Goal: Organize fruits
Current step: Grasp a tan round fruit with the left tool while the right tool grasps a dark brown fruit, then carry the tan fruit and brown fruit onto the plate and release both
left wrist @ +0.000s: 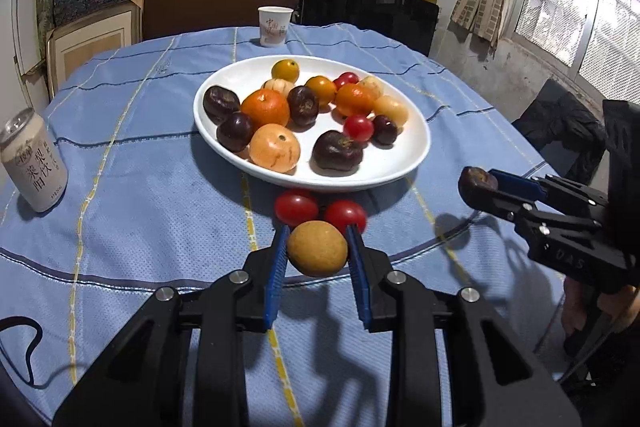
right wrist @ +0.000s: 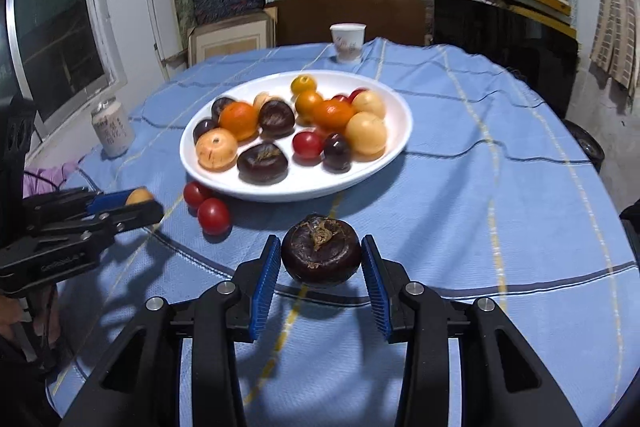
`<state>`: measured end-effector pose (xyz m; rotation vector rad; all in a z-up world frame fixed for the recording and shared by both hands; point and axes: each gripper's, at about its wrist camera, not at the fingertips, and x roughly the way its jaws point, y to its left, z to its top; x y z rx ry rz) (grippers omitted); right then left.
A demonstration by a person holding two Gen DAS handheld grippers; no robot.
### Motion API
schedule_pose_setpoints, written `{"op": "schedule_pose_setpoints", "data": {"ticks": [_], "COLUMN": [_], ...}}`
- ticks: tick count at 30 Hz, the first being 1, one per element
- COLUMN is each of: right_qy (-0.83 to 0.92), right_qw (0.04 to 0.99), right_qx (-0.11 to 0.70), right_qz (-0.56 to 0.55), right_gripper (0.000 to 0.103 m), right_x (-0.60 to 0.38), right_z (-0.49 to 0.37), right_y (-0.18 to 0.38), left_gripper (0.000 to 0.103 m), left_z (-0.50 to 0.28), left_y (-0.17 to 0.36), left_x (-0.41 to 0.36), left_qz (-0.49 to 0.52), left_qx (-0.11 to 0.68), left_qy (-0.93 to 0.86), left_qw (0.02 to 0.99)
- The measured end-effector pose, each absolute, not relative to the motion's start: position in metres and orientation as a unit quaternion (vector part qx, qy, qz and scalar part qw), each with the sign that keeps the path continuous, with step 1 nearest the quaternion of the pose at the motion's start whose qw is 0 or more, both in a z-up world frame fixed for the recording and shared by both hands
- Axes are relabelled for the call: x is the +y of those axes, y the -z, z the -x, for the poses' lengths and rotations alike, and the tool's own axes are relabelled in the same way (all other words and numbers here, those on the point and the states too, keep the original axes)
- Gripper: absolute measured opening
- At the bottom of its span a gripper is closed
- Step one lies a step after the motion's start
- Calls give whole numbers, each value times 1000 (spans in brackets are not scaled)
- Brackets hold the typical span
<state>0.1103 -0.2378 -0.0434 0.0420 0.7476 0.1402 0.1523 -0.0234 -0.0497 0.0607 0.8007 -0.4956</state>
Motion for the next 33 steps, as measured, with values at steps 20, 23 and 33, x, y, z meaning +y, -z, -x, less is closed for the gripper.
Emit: {"op": "schedule_pose_setpoints", "data": {"ticks": [20, 23, 33], "right_qy": [-129, -130, -131], "right_qw": [932, 928, 931], "right_qx": [340, 348, 338], "right_qz": [3, 10, 48], "right_gripper": [42, 42, 55], "right_x": [-221, -212, -201], "right_z": [-201, -222, -219], "right_y": [-9, 0, 9], "left_gripper": [28, 29, 74], "left_z": [-290, -314, -318], "left_y": [-14, -1, 8], "left_x": [-68, -76, -50], "left_qz": [-83, -87, -47], "left_qx": [368, 380, 386], "left_qy": [195, 187, 166], "left_qw": [905, 902, 906]}}
